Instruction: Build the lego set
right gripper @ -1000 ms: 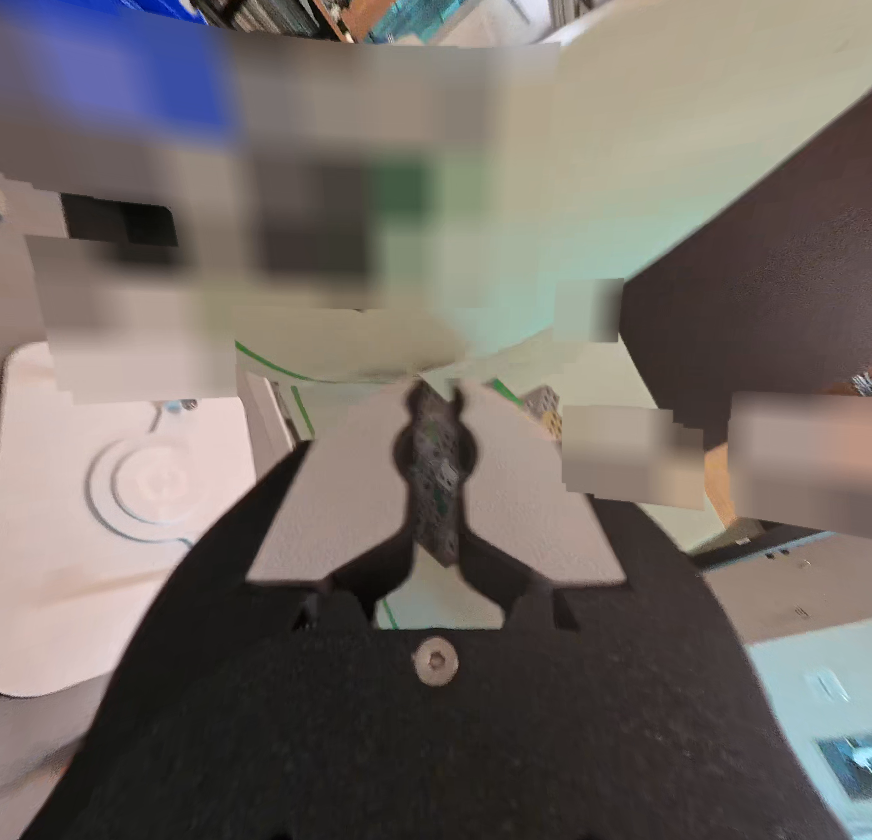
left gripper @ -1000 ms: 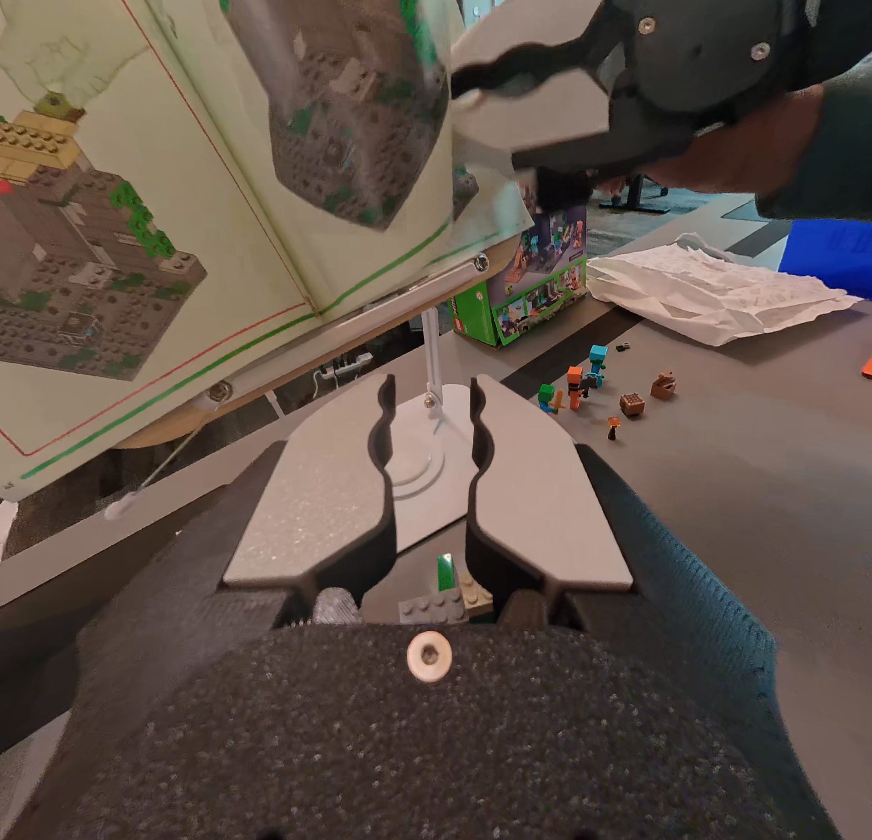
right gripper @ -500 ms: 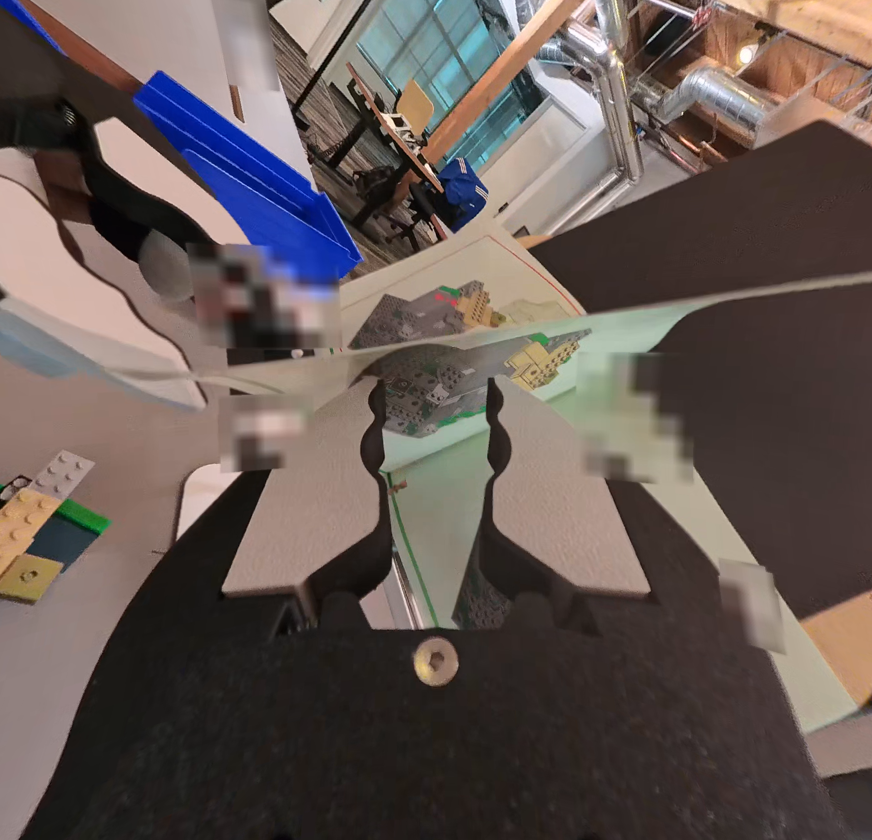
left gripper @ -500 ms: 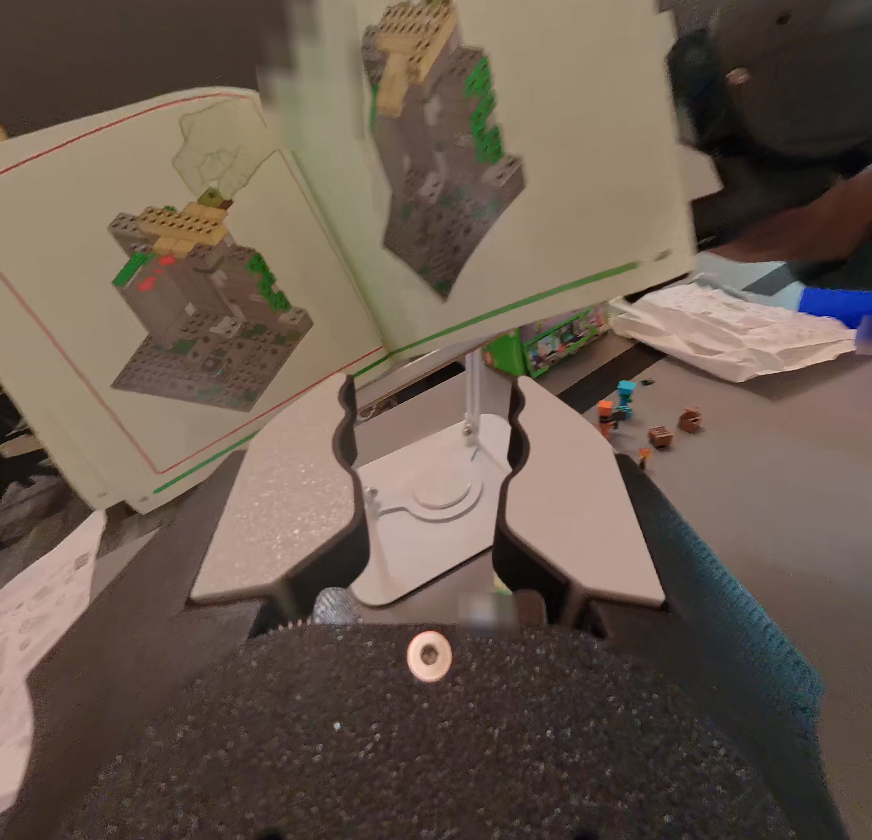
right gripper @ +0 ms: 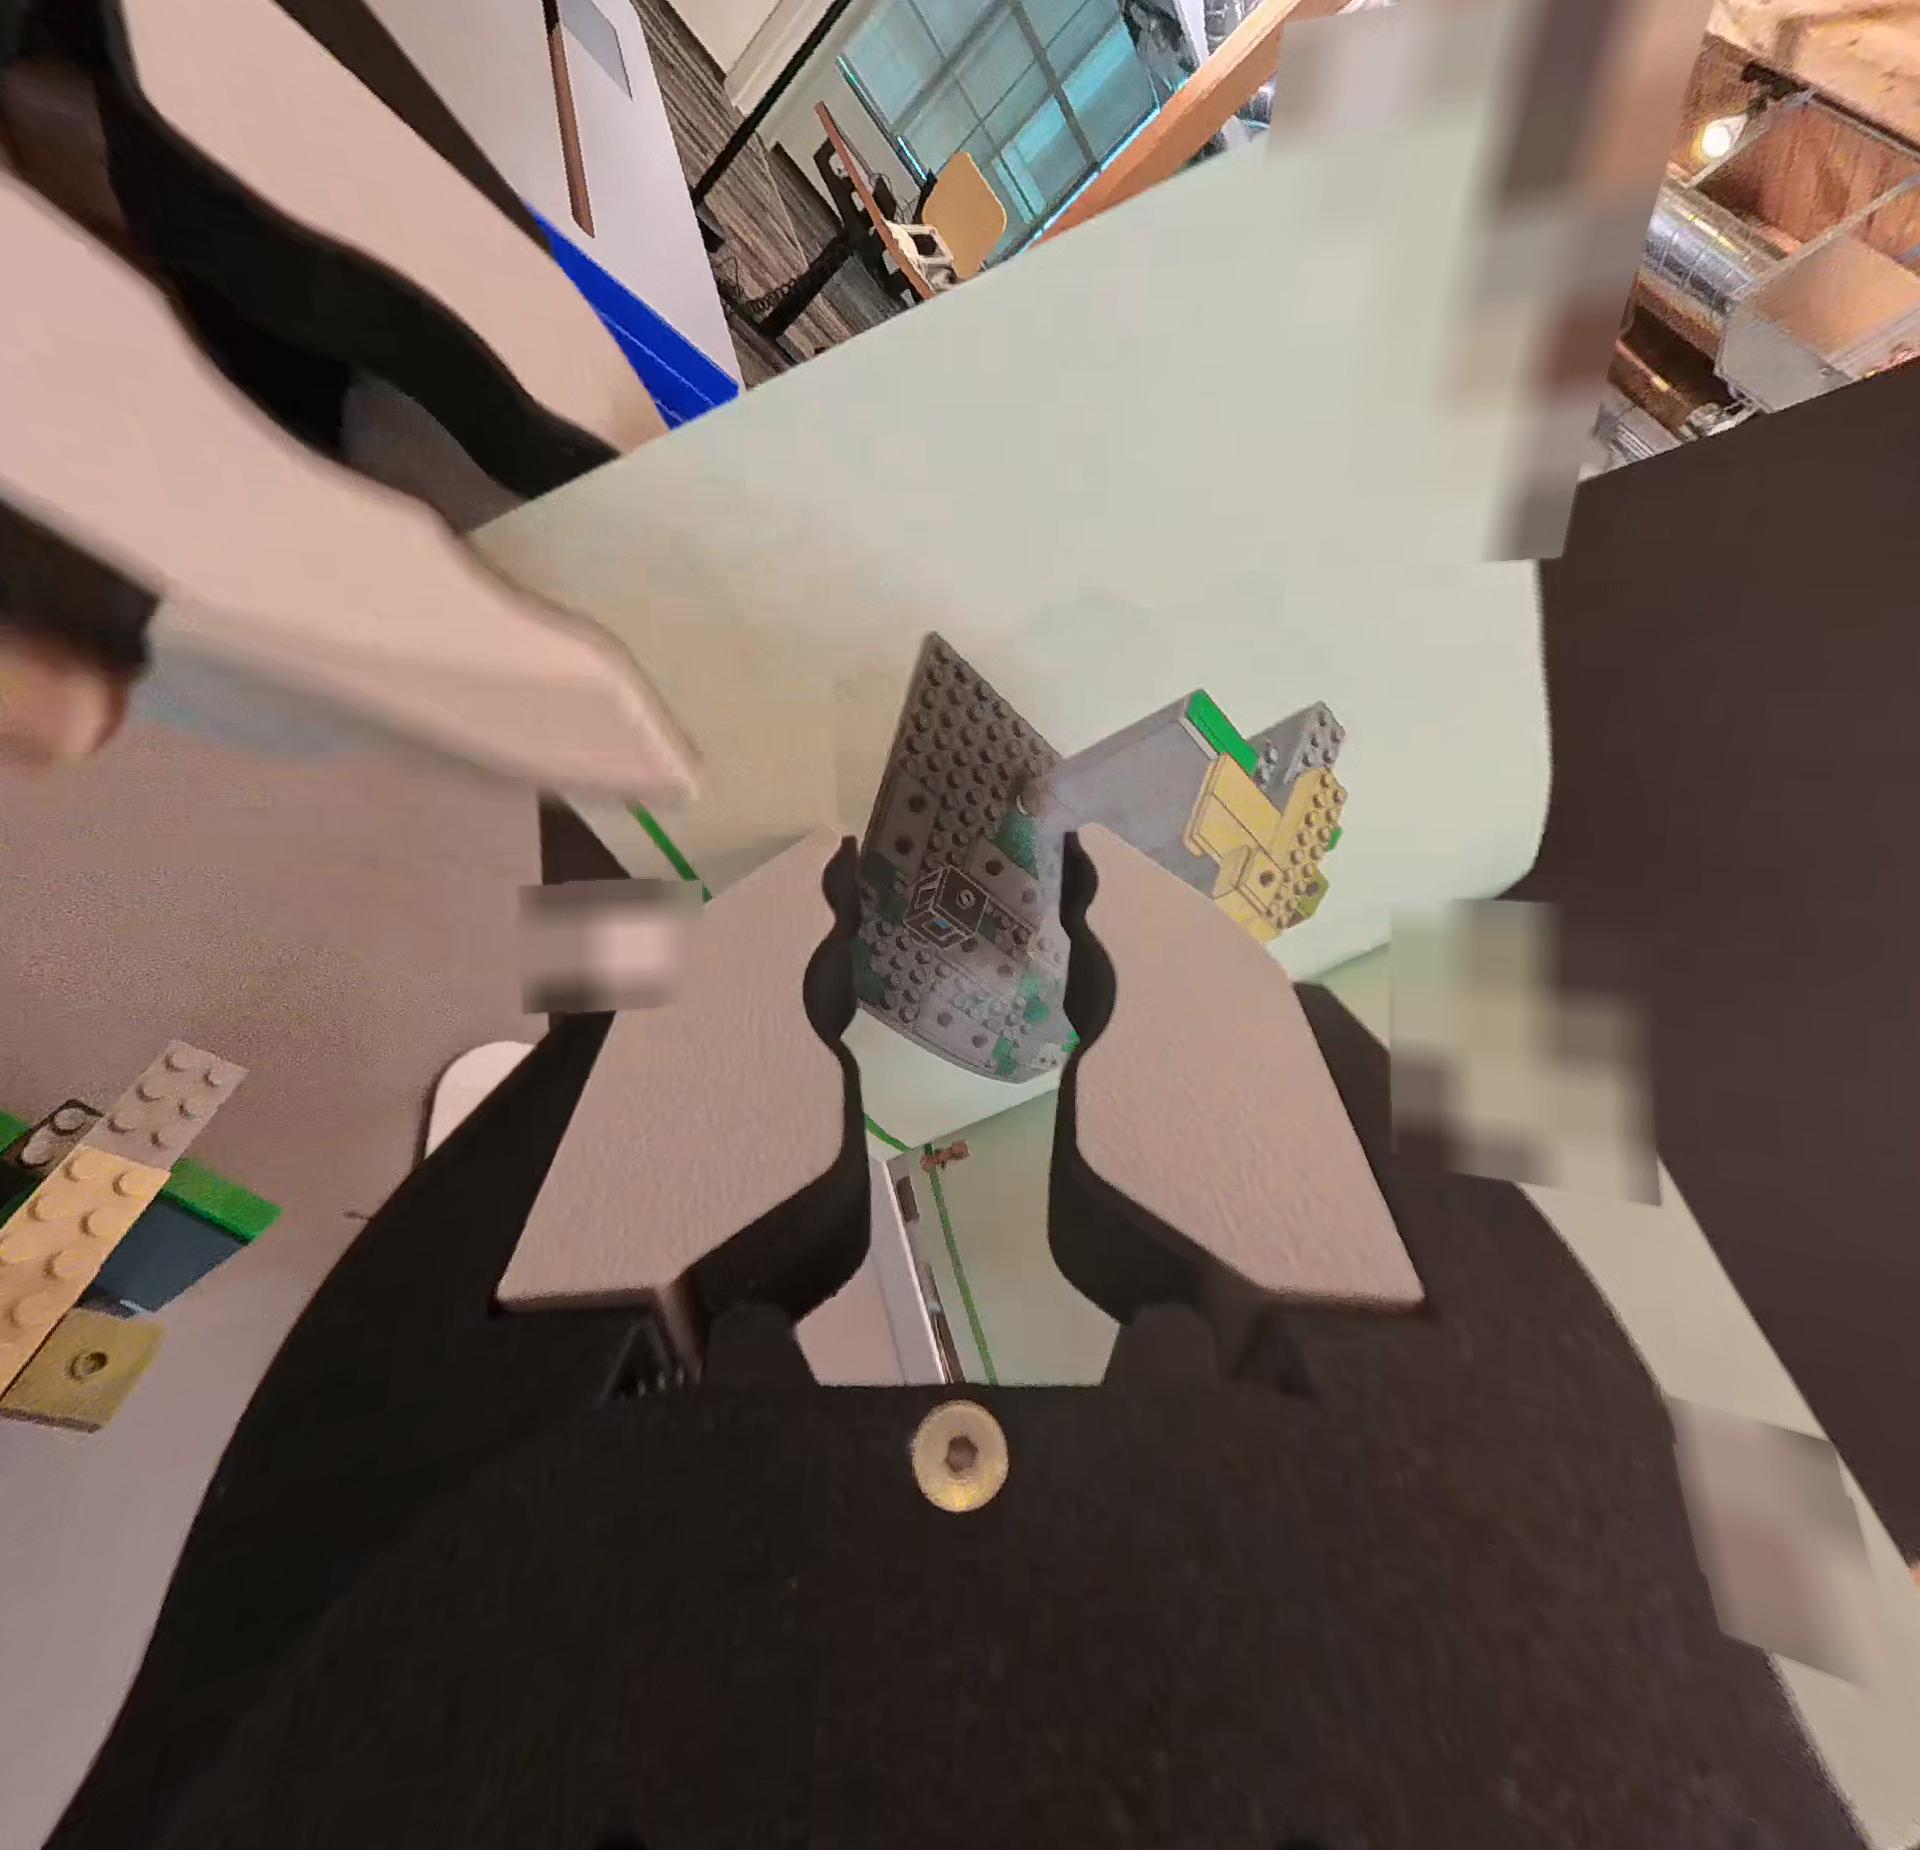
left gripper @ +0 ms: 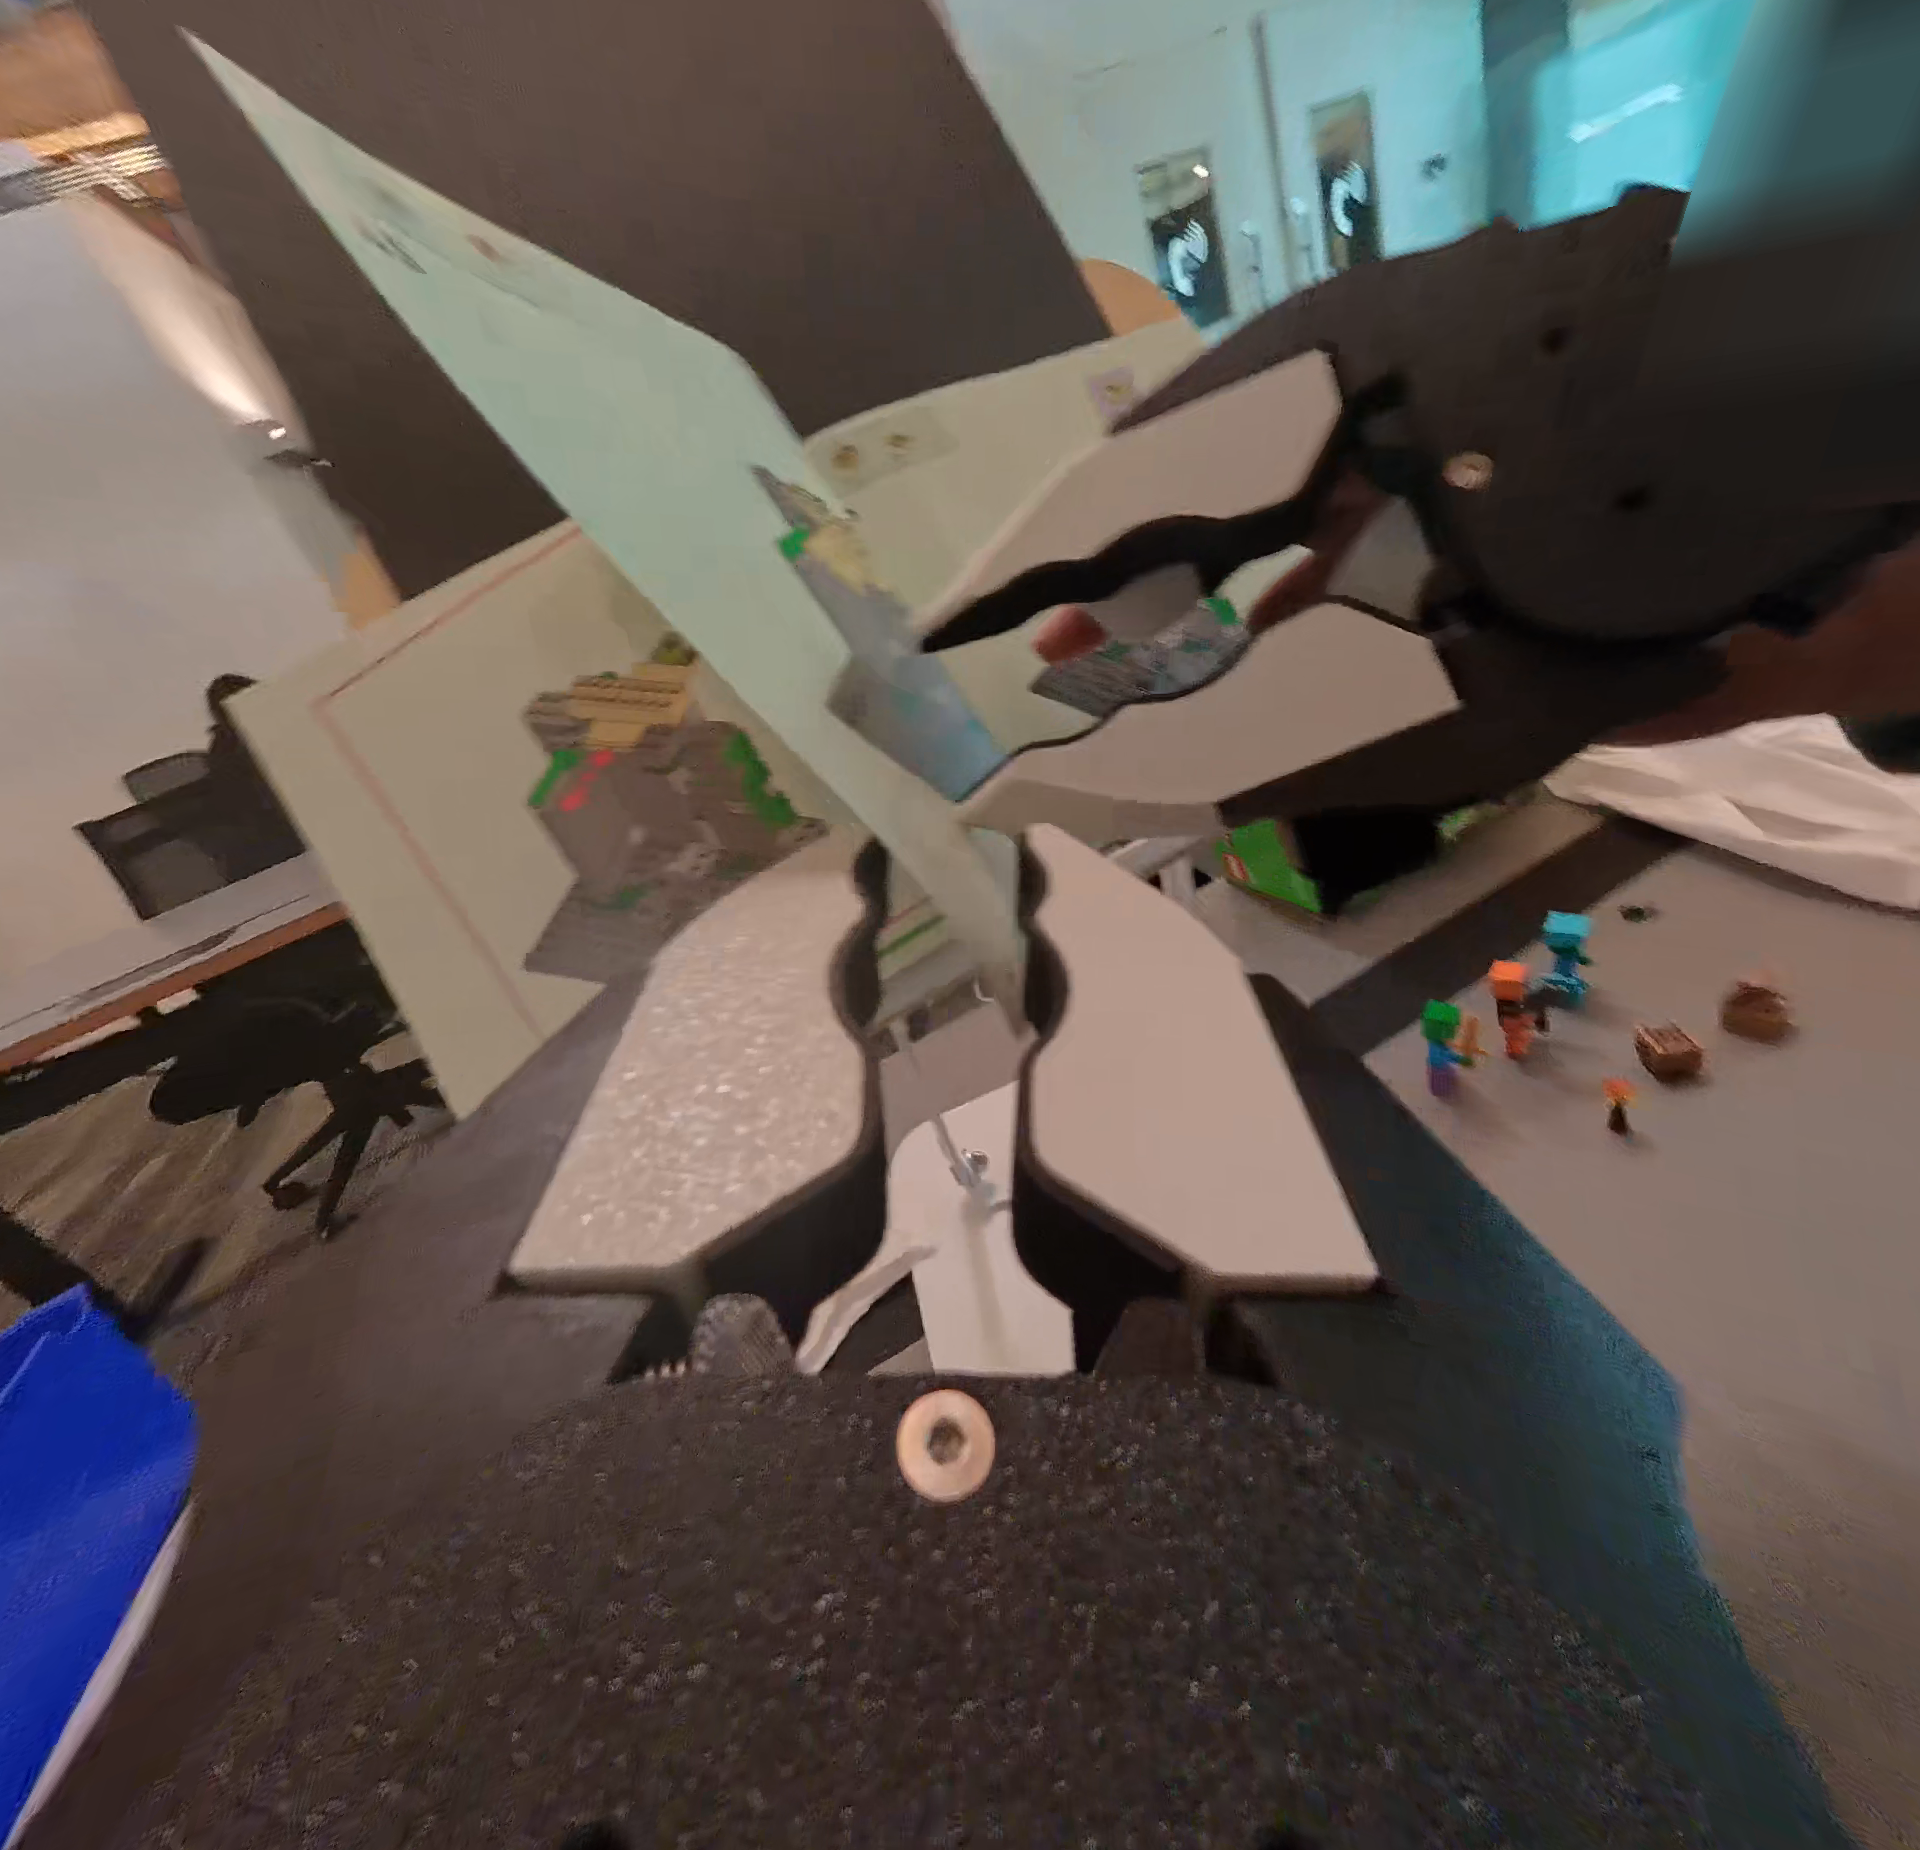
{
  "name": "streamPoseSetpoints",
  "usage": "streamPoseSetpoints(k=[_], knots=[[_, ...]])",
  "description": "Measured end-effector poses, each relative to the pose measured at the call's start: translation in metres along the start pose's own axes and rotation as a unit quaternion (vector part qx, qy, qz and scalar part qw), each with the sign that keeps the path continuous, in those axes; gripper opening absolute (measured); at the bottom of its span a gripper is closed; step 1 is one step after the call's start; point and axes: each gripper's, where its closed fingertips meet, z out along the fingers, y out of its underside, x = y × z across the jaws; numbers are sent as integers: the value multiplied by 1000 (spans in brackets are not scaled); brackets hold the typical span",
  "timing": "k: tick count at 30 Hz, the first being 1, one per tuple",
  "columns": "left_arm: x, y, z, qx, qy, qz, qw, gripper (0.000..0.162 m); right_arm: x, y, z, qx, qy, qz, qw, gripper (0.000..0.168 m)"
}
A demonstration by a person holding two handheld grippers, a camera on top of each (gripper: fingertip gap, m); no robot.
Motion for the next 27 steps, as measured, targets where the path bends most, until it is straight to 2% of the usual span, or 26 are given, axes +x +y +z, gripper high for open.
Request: streamPoseSetpoints(k=[1, 3, 10, 15, 27], knots=[[-8, 1, -2, 1, -14, -12, 1000, 11, 1, 3, -1, -2, 2, 3, 1000, 36], [-20, 4, -5, -3, -29, -31, 999, 0, 4, 9, -5, -6, 7, 13, 1000, 35], [-38, 18, -5, -24, 9, -138, 990, 0, 7, 24, -22, -19, 25, 22, 999, 33], [-66, 31, -3, -33, -5, -178, 983, 0, 3, 35, -36, -33, 35, 30, 998, 31], [-107, 79, 25, -96, -35, -143, 984, 0, -11, 77, -47, -101, 35, 17, 994, 30]])
